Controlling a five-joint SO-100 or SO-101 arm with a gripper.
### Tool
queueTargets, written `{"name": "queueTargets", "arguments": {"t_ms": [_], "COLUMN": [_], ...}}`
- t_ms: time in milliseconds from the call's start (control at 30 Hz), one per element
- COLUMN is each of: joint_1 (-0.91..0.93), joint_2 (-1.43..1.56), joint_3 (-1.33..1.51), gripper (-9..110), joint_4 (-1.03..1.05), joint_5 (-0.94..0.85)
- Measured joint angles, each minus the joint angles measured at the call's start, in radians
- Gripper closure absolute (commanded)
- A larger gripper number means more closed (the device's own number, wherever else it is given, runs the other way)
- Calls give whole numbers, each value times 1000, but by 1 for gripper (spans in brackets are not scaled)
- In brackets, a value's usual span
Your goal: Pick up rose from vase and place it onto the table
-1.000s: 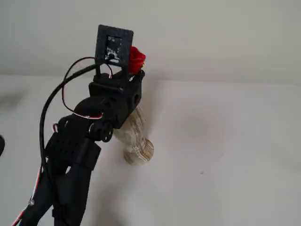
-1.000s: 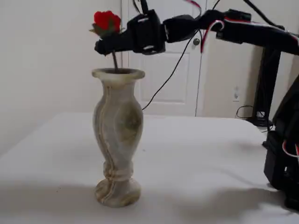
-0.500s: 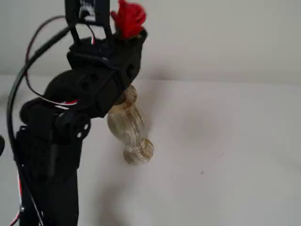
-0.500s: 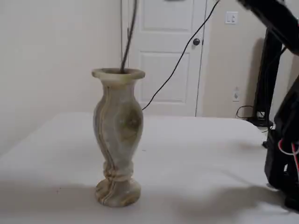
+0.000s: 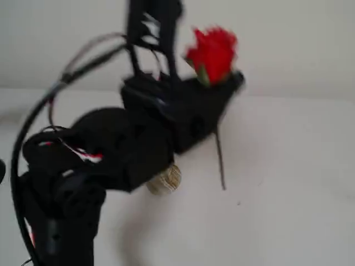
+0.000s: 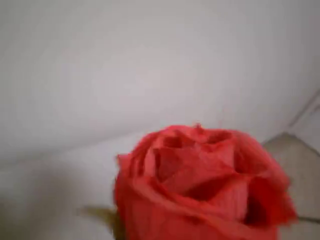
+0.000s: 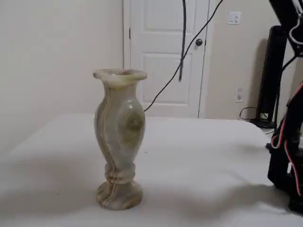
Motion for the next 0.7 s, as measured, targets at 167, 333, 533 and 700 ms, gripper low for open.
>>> {"name": "queueTargets", "arguments": {"t_ms": [167, 333, 533, 700], "joint_1": [48, 44, -28, -52], "joint_2": [89, 374, 598, 646], "joint_3": [190, 736, 1298, 1574], "gripper": [101, 101, 101, 101], "joint_4": [-5, -305, -635, -859], "joint_5": [-100, -184, -164, -163]}}
